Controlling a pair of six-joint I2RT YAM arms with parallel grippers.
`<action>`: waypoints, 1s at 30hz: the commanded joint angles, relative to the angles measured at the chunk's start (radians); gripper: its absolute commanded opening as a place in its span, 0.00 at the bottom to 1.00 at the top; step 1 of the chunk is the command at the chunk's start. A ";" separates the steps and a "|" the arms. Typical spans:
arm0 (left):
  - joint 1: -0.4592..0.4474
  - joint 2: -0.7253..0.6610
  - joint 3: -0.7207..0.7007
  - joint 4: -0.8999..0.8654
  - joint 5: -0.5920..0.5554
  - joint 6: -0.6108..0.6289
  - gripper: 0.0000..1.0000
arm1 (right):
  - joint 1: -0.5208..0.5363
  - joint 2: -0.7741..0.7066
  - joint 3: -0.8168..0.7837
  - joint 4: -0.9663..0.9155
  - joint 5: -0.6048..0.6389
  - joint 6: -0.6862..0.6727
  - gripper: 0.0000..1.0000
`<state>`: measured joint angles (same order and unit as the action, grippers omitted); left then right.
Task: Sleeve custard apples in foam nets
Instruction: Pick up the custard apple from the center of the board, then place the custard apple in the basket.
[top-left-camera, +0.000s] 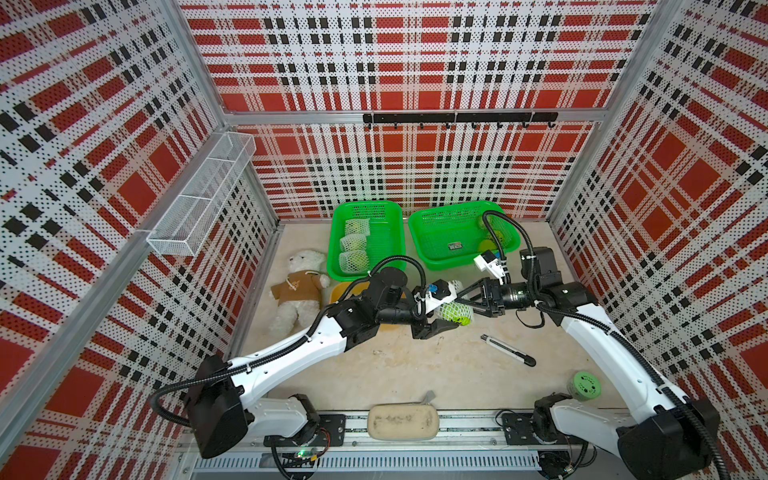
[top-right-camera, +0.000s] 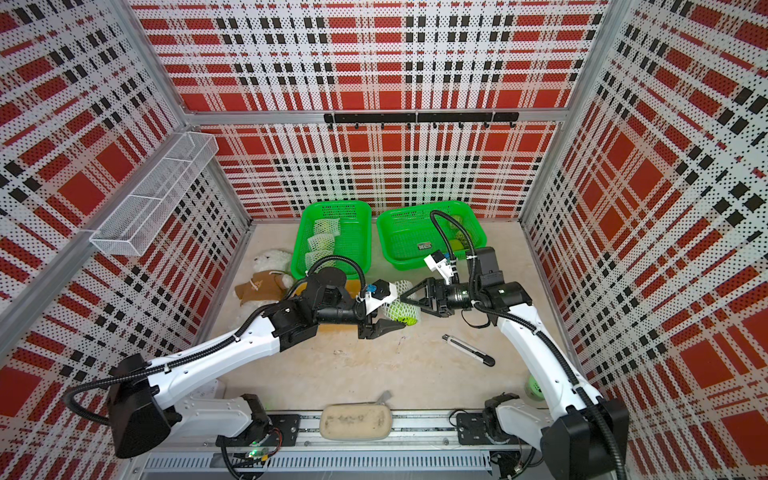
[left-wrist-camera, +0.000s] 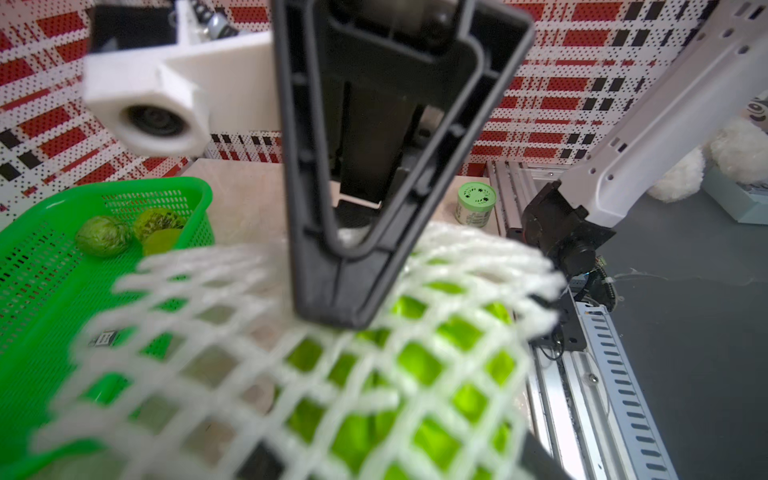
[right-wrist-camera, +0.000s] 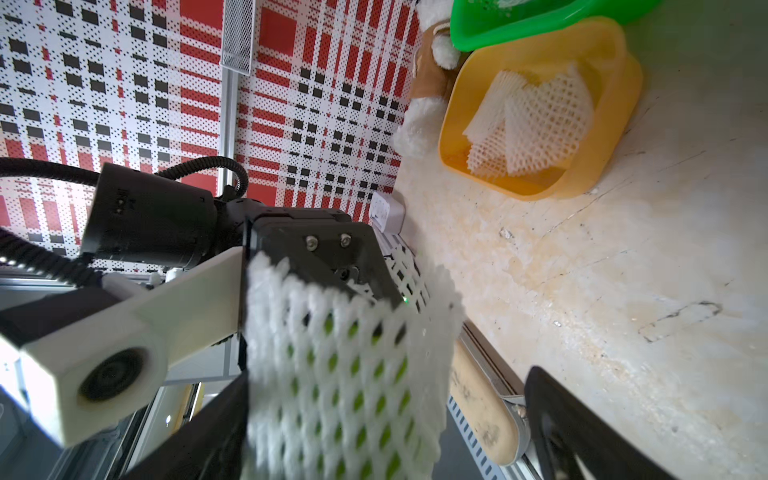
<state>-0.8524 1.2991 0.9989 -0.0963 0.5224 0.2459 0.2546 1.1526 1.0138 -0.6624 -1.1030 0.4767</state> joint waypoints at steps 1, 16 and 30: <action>0.033 0.007 0.016 0.067 -0.036 -0.034 0.43 | -0.008 -0.026 -0.021 0.045 0.002 -0.001 1.00; 0.120 0.118 0.071 0.060 -0.179 -0.121 0.42 | -0.053 -0.029 -0.006 0.107 0.083 -0.025 1.00; 0.416 0.504 0.424 -0.197 -0.455 -0.302 0.37 | -0.087 0.041 0.083 0.108 0.334 -0.181 1.00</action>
<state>-0.4660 1.7294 1.3491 -0.1989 0.1448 0.0006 0.1677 1.1748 1.0710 -0.5720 -0.8433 0.3576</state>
